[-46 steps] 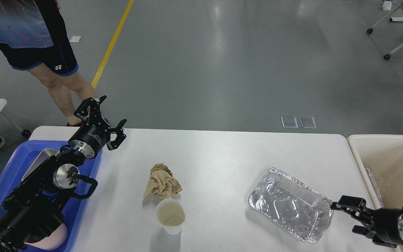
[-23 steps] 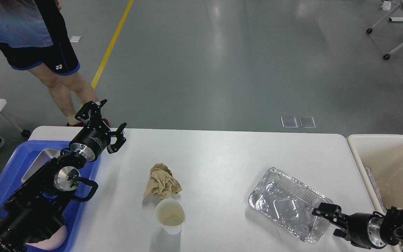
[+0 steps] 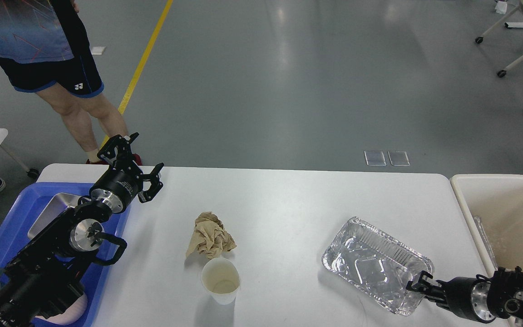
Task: Tidy desktop
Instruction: 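Lower the right gripper to the foil tray edge and grasp it, then lift the foil tray with the right gripper and carry it over the table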
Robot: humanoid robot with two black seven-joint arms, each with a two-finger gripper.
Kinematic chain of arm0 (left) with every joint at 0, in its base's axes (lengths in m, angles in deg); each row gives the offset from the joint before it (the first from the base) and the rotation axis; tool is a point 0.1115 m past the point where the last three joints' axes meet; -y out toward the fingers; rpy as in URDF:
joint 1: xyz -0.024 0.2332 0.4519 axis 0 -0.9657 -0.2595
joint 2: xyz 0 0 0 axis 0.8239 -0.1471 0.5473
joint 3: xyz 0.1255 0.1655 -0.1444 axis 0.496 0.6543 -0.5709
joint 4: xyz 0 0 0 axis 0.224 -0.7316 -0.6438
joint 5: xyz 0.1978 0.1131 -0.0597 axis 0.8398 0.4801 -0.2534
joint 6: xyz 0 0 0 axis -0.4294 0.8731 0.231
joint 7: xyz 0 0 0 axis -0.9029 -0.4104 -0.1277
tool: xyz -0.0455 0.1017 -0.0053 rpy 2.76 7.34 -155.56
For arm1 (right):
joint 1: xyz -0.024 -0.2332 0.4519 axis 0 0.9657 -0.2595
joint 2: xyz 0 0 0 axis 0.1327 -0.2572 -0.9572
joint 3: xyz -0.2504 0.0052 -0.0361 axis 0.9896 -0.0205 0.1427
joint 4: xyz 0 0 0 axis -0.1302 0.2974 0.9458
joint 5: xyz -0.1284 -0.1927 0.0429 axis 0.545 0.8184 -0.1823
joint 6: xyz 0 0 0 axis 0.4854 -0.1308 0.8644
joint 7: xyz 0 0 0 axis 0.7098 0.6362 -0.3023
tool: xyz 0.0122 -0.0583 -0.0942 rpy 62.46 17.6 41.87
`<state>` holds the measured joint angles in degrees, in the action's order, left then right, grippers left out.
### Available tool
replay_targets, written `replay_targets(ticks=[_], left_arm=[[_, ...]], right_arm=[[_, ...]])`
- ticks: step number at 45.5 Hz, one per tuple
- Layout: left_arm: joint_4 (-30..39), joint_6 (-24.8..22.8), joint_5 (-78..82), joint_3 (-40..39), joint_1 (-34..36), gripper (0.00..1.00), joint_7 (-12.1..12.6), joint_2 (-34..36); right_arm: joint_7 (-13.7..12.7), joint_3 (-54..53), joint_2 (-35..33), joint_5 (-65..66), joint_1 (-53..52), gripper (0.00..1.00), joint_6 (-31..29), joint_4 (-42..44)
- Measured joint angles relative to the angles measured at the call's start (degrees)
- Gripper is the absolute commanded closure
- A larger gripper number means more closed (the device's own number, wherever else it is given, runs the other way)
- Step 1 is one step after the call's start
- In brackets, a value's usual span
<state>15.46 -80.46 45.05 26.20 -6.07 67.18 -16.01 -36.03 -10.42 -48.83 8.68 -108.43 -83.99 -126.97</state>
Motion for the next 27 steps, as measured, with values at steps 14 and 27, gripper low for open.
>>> replay_targets(ticks=[14,27], left_arm=[[0.0,0.0,0.0,0.1,-0.4,0.04,-0.1,-0.1],[0.0,0.0,0.0,0.1,-0.5,0.04,-0.1,-0.1]], right_arm=[[0.4,-0.4,-0.4,-0.1,-2.3,1.0,-0.3,-0.5],[0.4,-2.8,-12.4,-0.9,-8.0,1.0,-5.9,-7.0]])
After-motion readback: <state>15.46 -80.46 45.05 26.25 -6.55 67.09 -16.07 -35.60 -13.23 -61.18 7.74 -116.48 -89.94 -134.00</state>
